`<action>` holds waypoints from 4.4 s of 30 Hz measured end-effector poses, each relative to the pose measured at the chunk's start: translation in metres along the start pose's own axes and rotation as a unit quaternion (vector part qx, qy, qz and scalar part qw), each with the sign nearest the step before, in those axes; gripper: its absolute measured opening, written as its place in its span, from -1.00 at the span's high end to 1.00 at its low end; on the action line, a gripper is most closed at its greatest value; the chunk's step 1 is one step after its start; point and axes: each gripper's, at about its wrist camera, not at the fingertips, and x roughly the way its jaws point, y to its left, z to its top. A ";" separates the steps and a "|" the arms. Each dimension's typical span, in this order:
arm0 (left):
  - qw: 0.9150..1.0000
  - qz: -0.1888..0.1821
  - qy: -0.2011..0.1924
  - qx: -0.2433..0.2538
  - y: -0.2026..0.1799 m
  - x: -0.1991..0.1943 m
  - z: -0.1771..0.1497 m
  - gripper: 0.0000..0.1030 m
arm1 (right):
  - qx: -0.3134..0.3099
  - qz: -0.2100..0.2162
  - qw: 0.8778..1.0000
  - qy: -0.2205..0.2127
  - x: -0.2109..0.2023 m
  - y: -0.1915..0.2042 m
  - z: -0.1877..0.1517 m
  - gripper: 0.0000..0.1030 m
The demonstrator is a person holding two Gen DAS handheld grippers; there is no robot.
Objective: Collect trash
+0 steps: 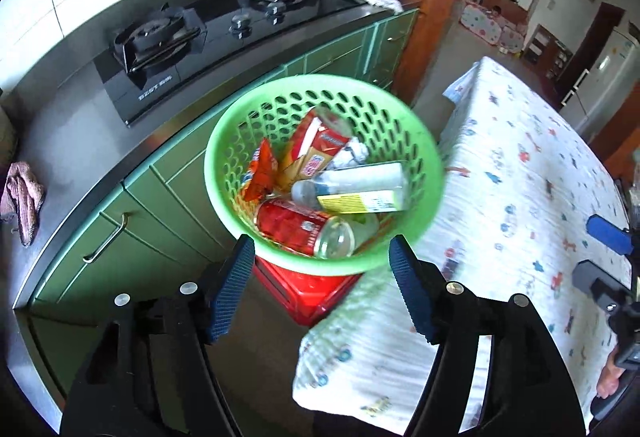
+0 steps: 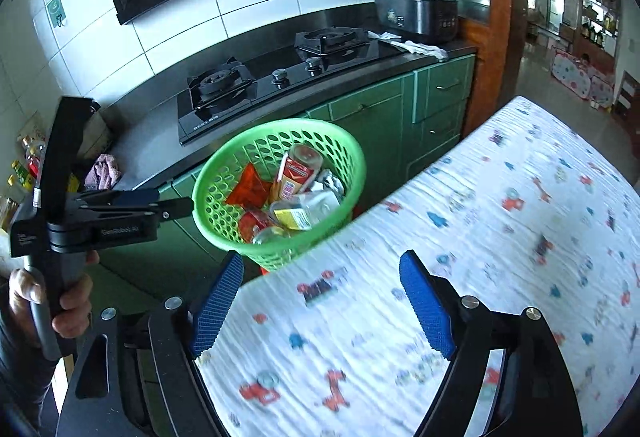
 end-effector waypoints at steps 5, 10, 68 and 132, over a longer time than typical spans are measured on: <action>1.000 0.012 -0.016 0.014 -0.018 -0.019 -0.013 -0.53 | 0.013 -0.011 1.000 -0.001 -0.016 -0.009 -0.017 -0.55; 0.999 0.024 -0.032 0.030 -0.034 -0.036 -0.025 -0.64 | 0.023 -0.021 1.000 -0.005 -0.033 -0.016 -0.033 -0.58; 0.980 0.069 -0.150 0.108 -0.123 -0.146 -0.155 -0.90 | 0.144 -0.098 0.983 -0.049 -0.166 -0.025 -0.153 -0.74; 0.980 0.075 -0.171 0.075 -0.121 -0.161 -0.156 -0.90 | 0.131 -0.092 0.985 -0.057 -0.168 -0.014 -0.154 -0.77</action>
